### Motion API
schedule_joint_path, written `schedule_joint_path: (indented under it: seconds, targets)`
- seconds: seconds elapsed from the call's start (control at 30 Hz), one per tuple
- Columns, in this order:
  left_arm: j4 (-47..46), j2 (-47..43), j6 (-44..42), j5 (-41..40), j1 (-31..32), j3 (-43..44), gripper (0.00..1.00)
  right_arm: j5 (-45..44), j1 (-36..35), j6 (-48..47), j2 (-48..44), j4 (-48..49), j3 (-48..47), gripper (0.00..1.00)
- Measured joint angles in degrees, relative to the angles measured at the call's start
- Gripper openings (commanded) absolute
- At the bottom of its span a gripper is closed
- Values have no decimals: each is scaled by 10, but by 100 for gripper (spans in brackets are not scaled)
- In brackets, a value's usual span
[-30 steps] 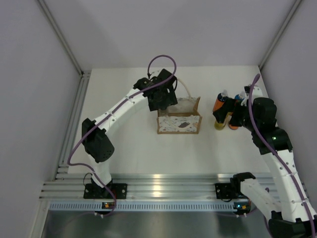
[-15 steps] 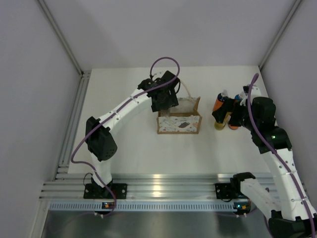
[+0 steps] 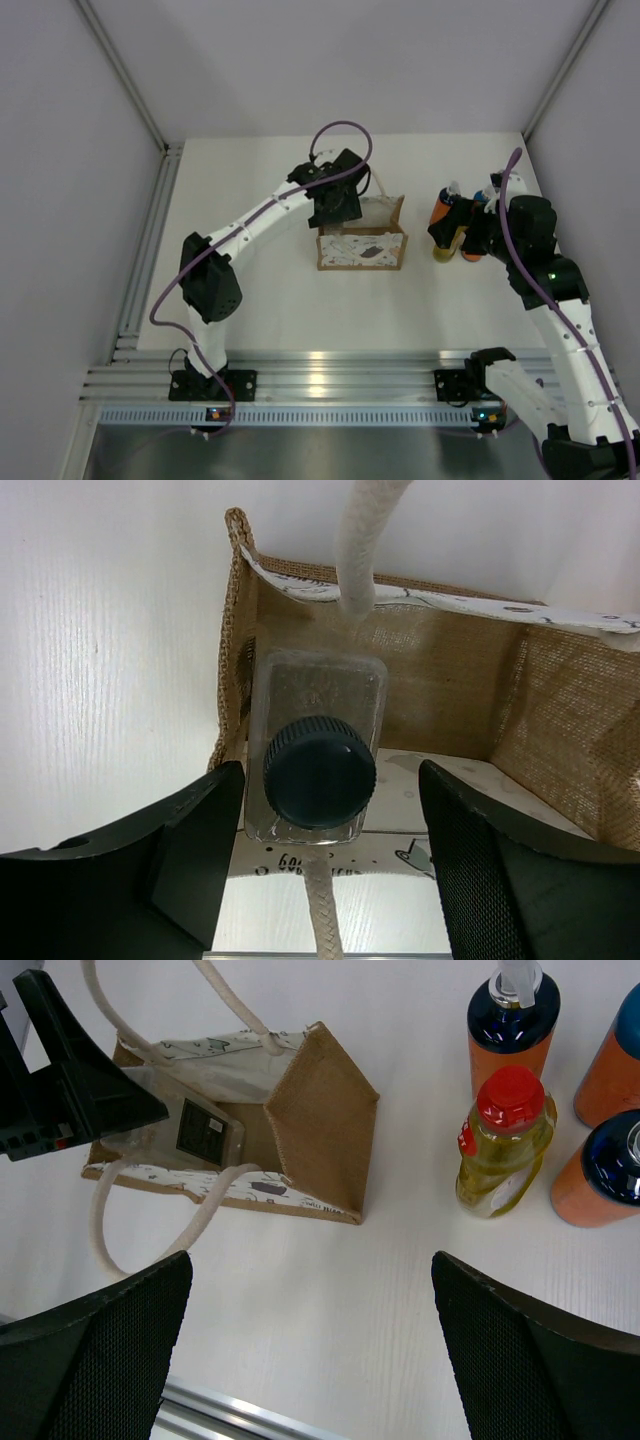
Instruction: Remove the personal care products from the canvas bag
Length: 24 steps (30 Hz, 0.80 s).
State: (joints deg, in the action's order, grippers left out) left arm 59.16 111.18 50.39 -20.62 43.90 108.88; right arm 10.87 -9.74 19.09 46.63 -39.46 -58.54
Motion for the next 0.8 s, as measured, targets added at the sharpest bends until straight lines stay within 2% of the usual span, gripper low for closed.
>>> schedule_joint_path:
  seconds: [0.7,0.8]
  targets:
    - [-1,47,-54,-50,8,-3,69,0,0,0,0,0,0,99]
    - [-1,49,-62,-54,8,-3,63,0,0,0,0,0,0,99]
